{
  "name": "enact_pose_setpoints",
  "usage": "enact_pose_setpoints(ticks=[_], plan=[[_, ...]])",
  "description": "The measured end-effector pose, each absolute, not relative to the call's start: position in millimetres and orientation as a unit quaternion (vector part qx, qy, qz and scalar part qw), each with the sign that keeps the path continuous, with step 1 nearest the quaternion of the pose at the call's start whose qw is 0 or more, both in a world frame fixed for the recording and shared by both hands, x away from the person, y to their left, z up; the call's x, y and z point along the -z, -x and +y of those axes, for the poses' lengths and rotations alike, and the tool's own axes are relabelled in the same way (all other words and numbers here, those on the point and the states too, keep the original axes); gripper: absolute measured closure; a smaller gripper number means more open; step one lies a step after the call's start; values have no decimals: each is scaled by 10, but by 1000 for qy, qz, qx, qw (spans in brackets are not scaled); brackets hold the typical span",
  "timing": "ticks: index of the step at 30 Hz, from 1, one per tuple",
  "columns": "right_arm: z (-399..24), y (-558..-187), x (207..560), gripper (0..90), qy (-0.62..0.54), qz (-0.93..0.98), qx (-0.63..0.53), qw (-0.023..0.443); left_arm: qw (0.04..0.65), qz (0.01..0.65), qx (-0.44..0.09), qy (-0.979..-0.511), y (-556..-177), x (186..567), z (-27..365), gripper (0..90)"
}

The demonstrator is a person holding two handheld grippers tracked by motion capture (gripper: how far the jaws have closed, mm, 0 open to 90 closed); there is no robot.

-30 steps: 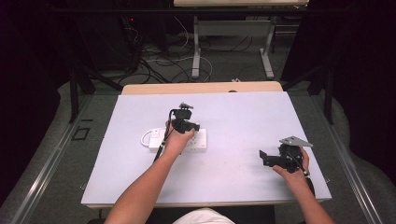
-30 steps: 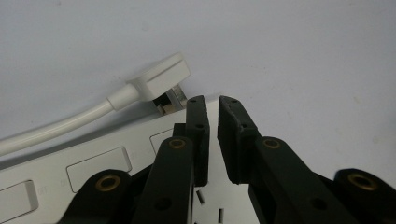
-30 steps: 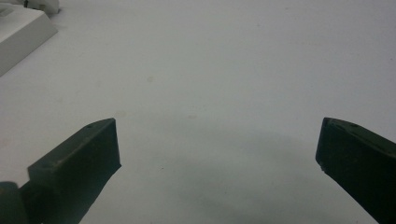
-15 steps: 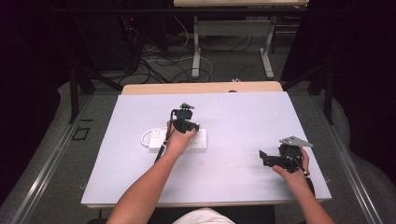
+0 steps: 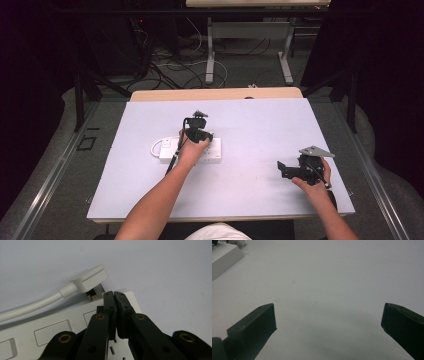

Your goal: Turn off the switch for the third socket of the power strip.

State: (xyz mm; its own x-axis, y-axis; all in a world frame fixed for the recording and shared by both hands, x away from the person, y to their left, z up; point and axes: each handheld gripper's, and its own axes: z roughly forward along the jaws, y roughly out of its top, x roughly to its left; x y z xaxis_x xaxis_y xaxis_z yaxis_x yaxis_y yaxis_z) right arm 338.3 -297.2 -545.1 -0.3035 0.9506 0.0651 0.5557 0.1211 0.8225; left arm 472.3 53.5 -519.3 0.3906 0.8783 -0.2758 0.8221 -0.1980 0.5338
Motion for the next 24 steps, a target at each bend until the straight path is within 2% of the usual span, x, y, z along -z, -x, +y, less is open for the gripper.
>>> enact_pose_setpoints(ticks=[24], plan=[[-2973, -3389, 5458, 0, -532, 707, -393, 253, 310, 552, -52, -772, -4721, 5196, 539, 897]])
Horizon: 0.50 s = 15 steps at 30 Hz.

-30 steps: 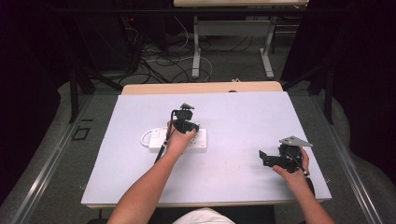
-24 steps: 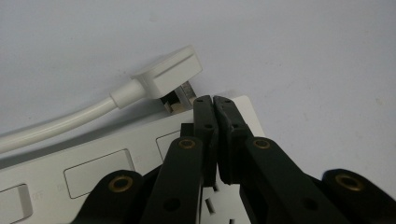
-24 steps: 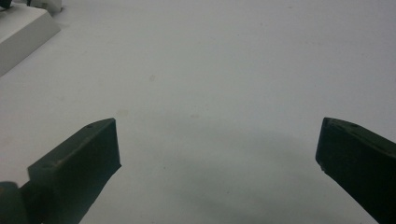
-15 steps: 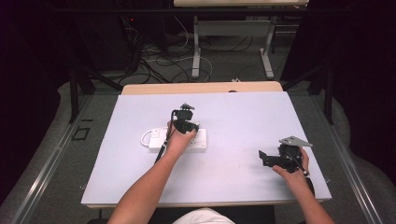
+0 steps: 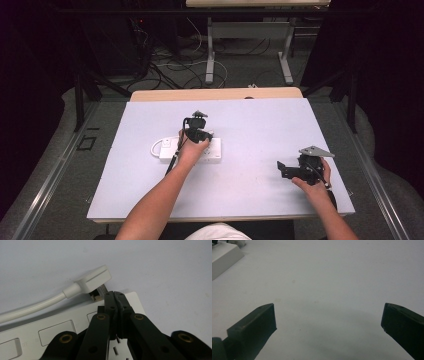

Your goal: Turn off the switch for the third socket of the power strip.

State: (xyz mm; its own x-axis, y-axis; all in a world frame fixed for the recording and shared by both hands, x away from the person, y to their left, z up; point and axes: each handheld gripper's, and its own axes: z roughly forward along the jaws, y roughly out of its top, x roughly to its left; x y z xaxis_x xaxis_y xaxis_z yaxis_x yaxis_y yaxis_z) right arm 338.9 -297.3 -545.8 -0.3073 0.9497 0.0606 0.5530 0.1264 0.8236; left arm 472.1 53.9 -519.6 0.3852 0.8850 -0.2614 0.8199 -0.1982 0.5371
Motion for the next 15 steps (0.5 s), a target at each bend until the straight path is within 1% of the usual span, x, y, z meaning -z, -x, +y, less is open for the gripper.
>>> enact_pose_setpoints(ticks=[8, 9, 11, 15], plan=[[-2972, -3390, 5457, 0, -530, 708, -392, 255, 310, 550, -57, -774, -4713, 5207, 529, 899], [-2972, -3390, 5457, 0, -530, 708, -392, 255, 308, 549, -53, -775, -4715, 5217, 526, 899], [-2972, -3390, 5457, 0, -530, 707, -392, 254, 325, 549, -33, -770, -4715, 5246, 513, 900], [-2969, -3385, 5453, 0, -533, 706, -393, 251, 306, 542, -57, -781, -4694, 5221, 454, 900]])
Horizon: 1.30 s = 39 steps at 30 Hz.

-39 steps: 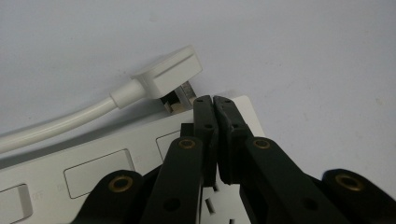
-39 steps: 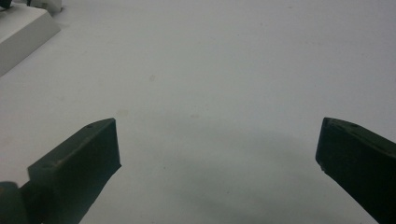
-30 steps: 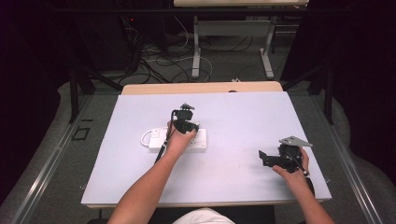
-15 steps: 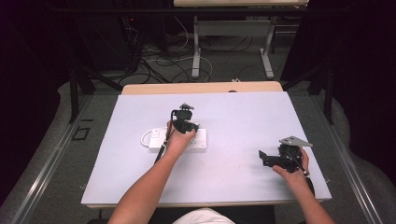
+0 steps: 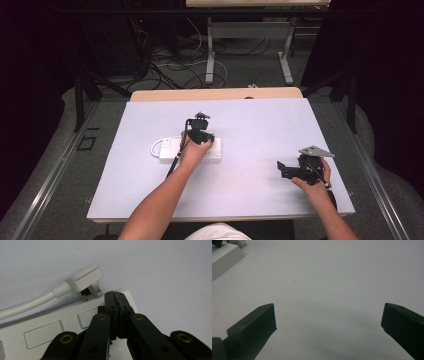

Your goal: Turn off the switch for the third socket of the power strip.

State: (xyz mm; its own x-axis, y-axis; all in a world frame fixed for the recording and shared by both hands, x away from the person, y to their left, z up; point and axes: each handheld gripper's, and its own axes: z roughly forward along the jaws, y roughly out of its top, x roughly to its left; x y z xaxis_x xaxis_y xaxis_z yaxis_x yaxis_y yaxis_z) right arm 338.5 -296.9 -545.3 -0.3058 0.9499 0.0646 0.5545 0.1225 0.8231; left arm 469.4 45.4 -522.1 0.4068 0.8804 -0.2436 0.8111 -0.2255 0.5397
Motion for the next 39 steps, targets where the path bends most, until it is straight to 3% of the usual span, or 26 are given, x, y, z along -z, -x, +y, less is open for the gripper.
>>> enact_pose_setpoints(ticks=[24, 39], plan=[[-2981, -3391, 5458, 0, -532, 708, -391, 252, 307, 540, -58, -782, -4690, 5220, 445, 897], [-2981, -3390, 5456, 0, -532, 706, -393, 253, 321, 524, -67, -786, -4674, 5176, 444, 792]])
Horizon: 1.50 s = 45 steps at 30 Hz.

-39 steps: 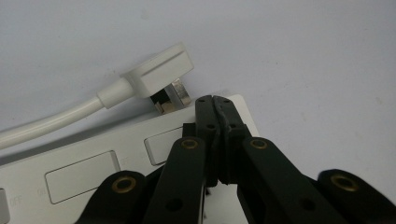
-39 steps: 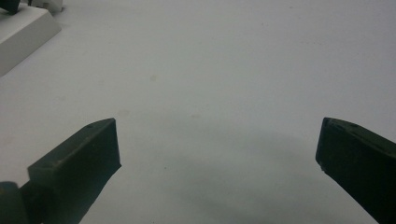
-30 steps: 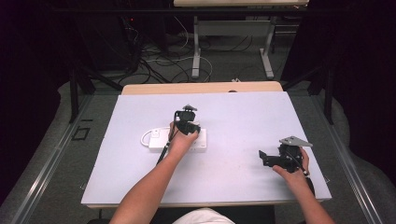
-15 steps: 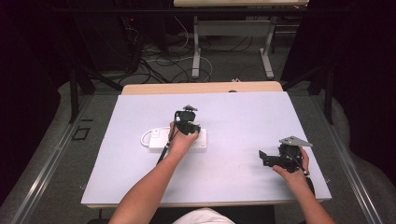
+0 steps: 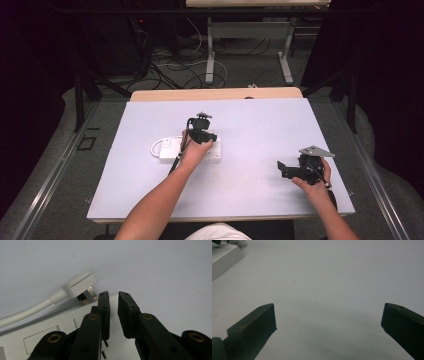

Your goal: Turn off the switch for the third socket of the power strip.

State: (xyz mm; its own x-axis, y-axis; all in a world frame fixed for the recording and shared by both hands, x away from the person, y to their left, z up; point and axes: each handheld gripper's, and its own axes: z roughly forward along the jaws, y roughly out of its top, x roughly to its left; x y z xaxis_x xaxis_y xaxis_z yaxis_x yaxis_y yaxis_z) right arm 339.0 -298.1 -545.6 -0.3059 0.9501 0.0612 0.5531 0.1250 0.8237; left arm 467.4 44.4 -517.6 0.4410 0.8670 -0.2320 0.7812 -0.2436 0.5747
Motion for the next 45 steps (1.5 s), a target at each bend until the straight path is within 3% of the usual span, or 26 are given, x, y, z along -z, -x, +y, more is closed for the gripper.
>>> enact_pose_setpoints(ticks=[16, 24, 39, 45], plan=[[-2988, -3395, 5467, 0, -536, 702, -396, 250, 347, 510, -71, -784, -4636, 5092, 471, 620], [-3000, -3397, 5480, 0, -534, 705, -394, 251, 374, 492, -90, -781, -4613, 5037, 514, 471], [-3008, -3383, 5473, 0, -534, 703, -394, 255, 374, 438, -121, -808, -4542, 4905, 654, 303], [-3000, -3378, 5461, 0, -534, 702, -396, 255, 383, 432, -101, -810, -4471, 4875, 718, 233]])
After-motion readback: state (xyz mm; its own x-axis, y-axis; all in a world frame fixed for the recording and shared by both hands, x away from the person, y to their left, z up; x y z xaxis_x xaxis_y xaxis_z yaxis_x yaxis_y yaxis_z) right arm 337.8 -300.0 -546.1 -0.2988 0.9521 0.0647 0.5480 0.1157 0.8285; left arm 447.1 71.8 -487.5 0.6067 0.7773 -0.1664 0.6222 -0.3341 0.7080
